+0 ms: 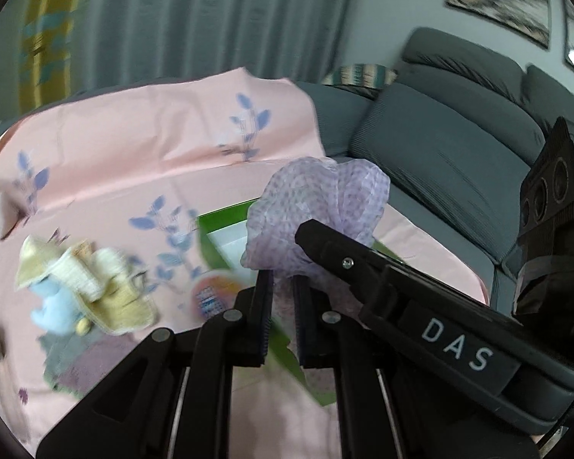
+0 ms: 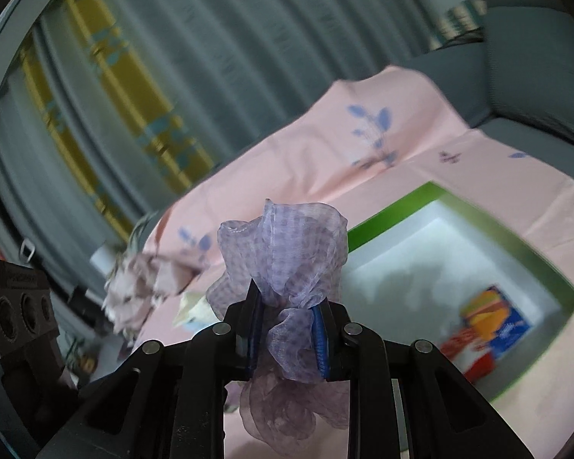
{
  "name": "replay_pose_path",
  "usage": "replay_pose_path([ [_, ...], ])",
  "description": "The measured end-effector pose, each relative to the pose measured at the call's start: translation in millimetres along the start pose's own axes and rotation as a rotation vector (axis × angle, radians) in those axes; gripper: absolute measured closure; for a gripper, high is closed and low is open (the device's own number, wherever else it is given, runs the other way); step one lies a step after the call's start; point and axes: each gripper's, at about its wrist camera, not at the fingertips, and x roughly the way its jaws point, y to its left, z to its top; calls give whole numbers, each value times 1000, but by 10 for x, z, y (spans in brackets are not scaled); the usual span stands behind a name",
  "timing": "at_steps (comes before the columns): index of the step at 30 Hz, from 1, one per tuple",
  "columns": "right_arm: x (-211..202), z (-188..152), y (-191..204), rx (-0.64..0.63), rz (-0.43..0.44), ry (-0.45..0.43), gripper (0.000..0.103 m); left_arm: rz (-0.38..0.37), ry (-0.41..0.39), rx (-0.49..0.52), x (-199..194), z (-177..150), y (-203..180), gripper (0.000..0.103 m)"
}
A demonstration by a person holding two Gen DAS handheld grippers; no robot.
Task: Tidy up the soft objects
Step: 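Lower the bath puff into the green box and open the right gripper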
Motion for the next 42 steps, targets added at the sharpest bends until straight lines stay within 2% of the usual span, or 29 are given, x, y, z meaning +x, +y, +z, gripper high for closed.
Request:
replay_pose_path([
  [7, -83, 75, -412, 58, -111, -28, 77, -61, 44, -7, 351, 8, -254, 97],
  [18, 93, 94, -897, 176, -147, -3, 77, -44, 120, -5, 762, 25, -393, 96],
  [21, 139, 80, -969, 192, -165, 11, 77, -28, 163, -21, 848, 30, -387, 96],
  [28, 210, 54, -1116, 233, -196, 38, 77, -11, 176, -23, 929, 26, -391, 96],
  [42, 195, 43, -1165, 252, -237, 30, 77, 17, 164, -6, 915, 1, -412, 93],
])
